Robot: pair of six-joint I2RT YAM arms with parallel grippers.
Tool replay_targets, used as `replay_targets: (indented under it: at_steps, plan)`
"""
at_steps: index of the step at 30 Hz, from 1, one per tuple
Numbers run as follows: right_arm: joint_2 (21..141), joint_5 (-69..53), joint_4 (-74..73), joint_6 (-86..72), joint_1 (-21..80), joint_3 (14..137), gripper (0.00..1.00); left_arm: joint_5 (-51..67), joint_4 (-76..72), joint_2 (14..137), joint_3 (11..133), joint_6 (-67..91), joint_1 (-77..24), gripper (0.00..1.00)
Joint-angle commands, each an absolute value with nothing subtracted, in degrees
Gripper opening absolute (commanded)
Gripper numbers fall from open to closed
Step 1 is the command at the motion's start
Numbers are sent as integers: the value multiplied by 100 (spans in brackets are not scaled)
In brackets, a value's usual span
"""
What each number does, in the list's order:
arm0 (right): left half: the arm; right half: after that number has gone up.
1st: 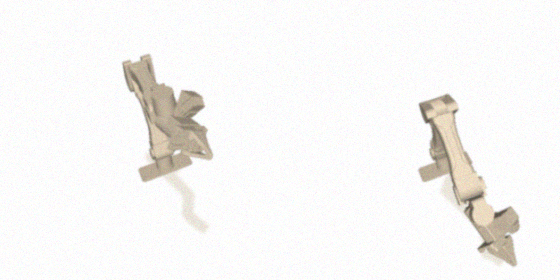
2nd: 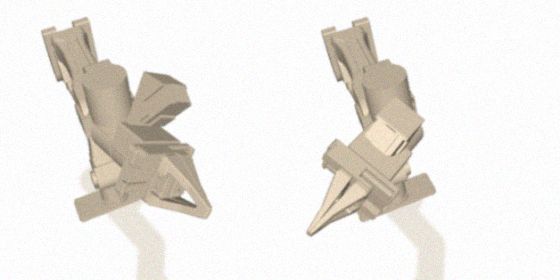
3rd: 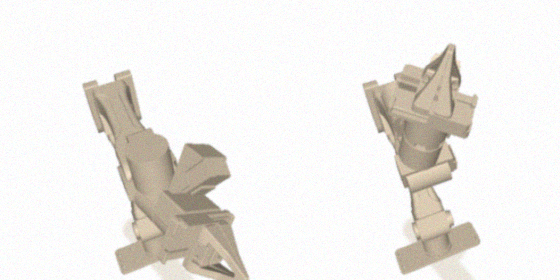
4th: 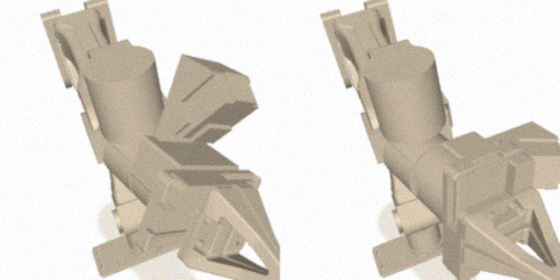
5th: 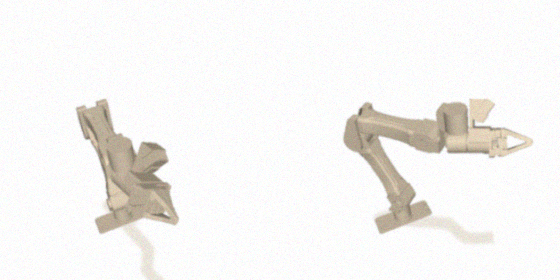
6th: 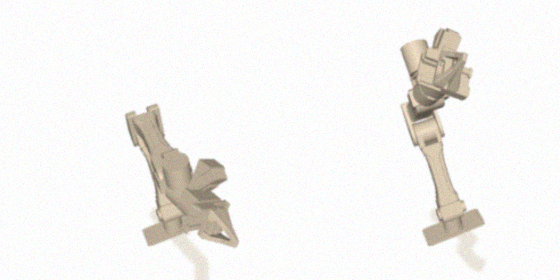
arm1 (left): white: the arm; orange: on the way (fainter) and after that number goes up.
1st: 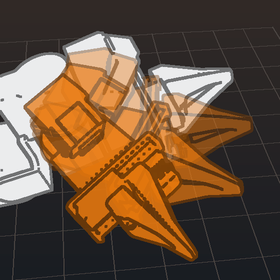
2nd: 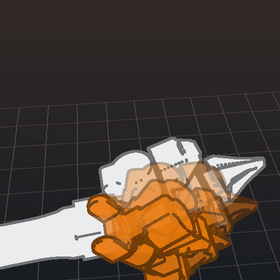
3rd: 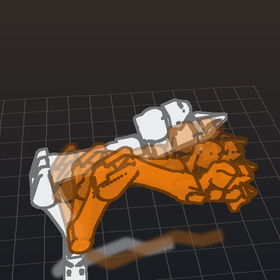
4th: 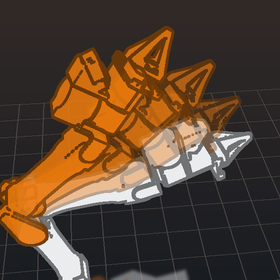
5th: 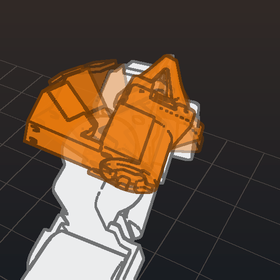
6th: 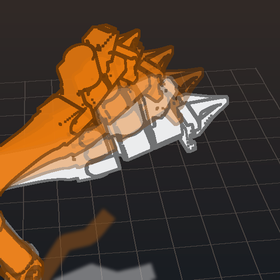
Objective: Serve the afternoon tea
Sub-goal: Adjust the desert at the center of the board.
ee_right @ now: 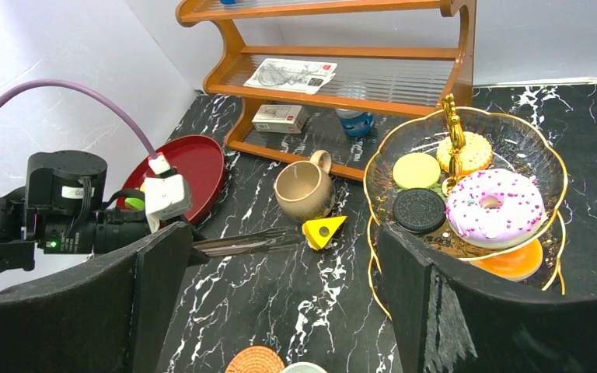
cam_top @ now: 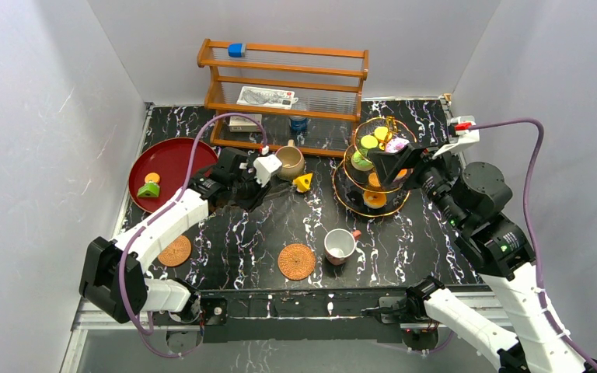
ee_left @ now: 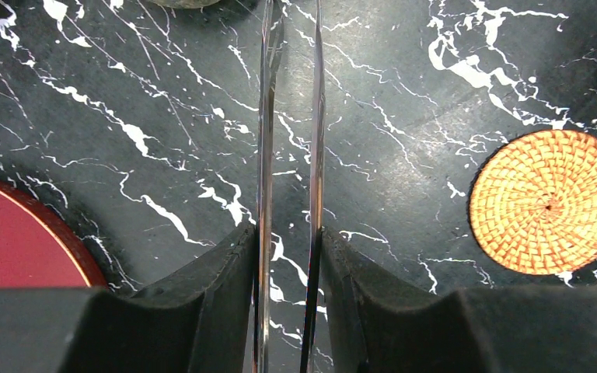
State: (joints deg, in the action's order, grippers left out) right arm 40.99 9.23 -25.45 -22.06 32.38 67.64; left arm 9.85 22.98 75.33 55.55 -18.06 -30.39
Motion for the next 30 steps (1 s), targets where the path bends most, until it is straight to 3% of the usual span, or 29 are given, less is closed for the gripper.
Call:
replay_targets:
  at_steps: [1,30]
  plan:
    - [4091,942,-2179,-2089,3257,7018,99,885,2184,7367,5550,-2153,-3059,34]
    - [4061,1002,-2118,-2083,3256,6917,99,1706,1550,7912,5689,-2161,-3216,45]
